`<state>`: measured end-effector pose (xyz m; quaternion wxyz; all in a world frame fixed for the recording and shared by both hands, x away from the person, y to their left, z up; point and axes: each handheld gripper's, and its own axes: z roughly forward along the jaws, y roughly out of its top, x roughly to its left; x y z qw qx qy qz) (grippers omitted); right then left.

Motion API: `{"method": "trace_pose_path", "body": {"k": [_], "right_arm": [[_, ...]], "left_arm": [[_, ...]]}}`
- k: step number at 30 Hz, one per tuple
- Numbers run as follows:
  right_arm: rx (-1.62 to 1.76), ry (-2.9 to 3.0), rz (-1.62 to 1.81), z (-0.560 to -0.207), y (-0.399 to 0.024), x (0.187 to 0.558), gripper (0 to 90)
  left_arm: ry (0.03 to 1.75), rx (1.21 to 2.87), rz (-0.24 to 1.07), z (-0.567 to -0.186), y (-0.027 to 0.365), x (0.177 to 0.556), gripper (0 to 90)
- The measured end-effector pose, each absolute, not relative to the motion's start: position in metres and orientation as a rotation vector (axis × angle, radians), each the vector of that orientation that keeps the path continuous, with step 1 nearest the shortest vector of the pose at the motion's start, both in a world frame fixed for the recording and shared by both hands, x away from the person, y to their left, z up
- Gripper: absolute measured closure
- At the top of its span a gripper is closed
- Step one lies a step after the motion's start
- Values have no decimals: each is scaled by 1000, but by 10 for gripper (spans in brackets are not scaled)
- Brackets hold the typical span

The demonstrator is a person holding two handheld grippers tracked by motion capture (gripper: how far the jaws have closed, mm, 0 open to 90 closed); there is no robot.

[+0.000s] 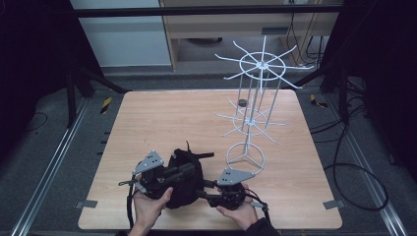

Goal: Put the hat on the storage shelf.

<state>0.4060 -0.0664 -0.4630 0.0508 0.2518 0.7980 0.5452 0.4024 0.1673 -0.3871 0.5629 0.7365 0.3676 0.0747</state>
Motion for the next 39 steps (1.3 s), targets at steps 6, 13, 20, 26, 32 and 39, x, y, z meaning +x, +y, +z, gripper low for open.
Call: {"method": "trace_pose_path", "body": {"k": [6, 13, 20, 26, 32, 39], "right_arm": [[751, 2430, 1639, -458, -65, 405, 883], [681, 2368, 1515, -437, -63, 401, 885], [601, 2379, 1373, -417, -47, 399, 885], [548, 2429, 1271, -406, -18, 403, 885], [551, 2401, 1362, -415, 4, 410, 775], [595, 2374, 1452, -422, 6, 414, 686]], "left_arm": [[834, 1743, 213, -384, 168, 400, 823], [810, 1752, 363, -375, 175, 393, 820], [846, 1726, 393, -375, 197, 391, 819], [905, 1699, 415, -381, 224, 390, 819], [988, 1669, 441, -390, 253, 393, 821], [1036, 1648, 454, -396, 269, 397, 822]]}}
